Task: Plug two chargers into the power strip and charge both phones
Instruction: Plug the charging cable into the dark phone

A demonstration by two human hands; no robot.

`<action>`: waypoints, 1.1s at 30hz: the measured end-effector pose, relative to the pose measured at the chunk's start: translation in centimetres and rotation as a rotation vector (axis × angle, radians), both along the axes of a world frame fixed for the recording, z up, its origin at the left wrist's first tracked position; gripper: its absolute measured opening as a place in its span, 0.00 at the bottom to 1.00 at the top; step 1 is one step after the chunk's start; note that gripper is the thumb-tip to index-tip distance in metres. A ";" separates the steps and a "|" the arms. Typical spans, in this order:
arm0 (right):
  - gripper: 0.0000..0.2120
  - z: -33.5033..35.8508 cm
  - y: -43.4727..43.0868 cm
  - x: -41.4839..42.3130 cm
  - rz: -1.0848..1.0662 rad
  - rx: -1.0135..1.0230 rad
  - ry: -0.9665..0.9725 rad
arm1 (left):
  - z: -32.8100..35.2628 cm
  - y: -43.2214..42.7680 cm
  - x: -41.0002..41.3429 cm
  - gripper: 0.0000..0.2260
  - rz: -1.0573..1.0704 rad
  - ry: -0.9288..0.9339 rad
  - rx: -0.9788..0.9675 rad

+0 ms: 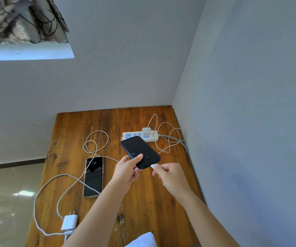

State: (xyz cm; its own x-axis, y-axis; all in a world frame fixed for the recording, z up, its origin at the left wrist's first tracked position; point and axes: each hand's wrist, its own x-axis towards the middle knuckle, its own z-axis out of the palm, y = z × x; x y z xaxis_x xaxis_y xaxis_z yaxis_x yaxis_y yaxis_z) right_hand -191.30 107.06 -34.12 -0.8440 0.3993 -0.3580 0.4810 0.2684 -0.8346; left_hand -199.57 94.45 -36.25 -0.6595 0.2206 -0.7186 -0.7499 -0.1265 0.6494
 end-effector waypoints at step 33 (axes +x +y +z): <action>0.12 -1.3 -0.2 0.8 0.027 -0.059 -0.037 | -2.1 -0.4 0.6 0.22 0.019 -0.105 0.078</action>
State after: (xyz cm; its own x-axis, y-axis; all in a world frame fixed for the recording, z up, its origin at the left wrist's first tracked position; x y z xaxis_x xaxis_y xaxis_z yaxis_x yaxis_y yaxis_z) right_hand -190.46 106.86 -35.47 -0.8400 0.3539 -0.4112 0.5048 0.2322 -0.8314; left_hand -199.02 94.00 -38.31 -0.5864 0.2663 -0.7650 -0.8100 -0.1882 0.5554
